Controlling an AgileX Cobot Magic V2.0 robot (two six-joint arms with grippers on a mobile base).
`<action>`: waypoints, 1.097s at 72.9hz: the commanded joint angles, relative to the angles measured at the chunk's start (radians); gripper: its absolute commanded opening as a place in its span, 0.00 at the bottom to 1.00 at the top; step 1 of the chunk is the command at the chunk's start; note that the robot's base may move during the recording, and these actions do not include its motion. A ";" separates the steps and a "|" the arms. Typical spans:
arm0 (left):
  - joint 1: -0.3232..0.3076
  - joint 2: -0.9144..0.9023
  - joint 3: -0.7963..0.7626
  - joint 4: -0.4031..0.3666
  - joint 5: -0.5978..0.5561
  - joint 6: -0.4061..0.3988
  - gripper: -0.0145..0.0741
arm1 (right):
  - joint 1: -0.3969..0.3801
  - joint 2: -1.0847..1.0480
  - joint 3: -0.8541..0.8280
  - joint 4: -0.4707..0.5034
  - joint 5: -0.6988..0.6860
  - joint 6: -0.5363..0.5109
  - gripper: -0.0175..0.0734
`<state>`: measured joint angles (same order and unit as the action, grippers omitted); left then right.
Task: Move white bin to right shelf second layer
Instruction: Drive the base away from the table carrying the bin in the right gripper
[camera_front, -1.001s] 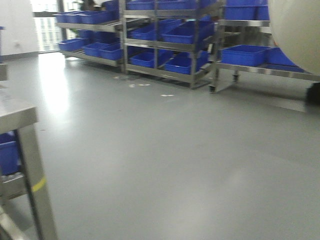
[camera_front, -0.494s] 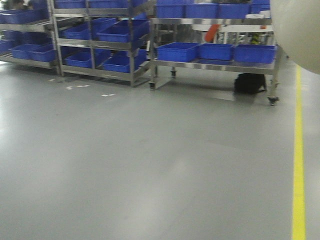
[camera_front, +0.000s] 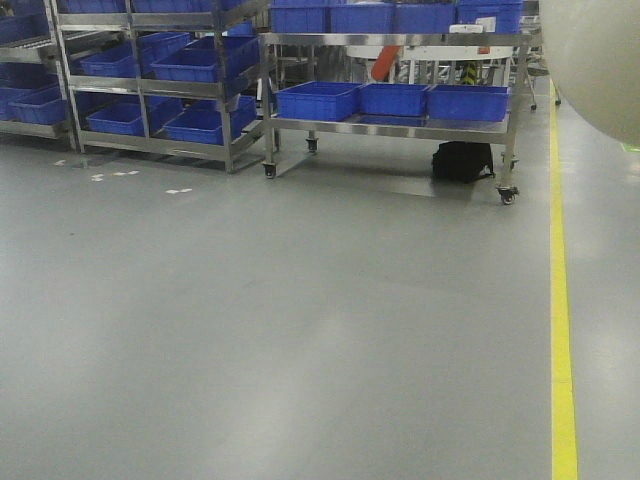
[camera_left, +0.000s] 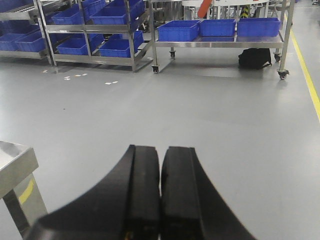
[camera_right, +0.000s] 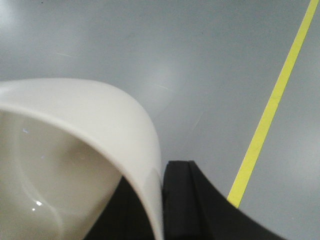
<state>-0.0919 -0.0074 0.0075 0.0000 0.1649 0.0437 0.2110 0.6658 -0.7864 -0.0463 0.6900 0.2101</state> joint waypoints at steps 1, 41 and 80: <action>-0.006 -0.014 0.037 0.000 -0.087 -0.005 0.26 | -0.006 -0.001 -0.031 -0.006 -0.103 0.000 0.25; -0.006 -0.014 0.037 0.000 -0.087 -0.005 0.26 | -0.006 -0.001 -0.031 -0.006 -0.103 0.000 0.25; -0.006 -0.014 0.037 0.000 -0.087 -0.005 0.26 | -0.006 -0.001 -0.031 -0.006 -0.103 0.000 0.25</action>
<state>-0.0919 -0.0074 0.0075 0.0000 0.1649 0.0437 0.2110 0.6658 -0.7864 -0.0463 0.6900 0.2101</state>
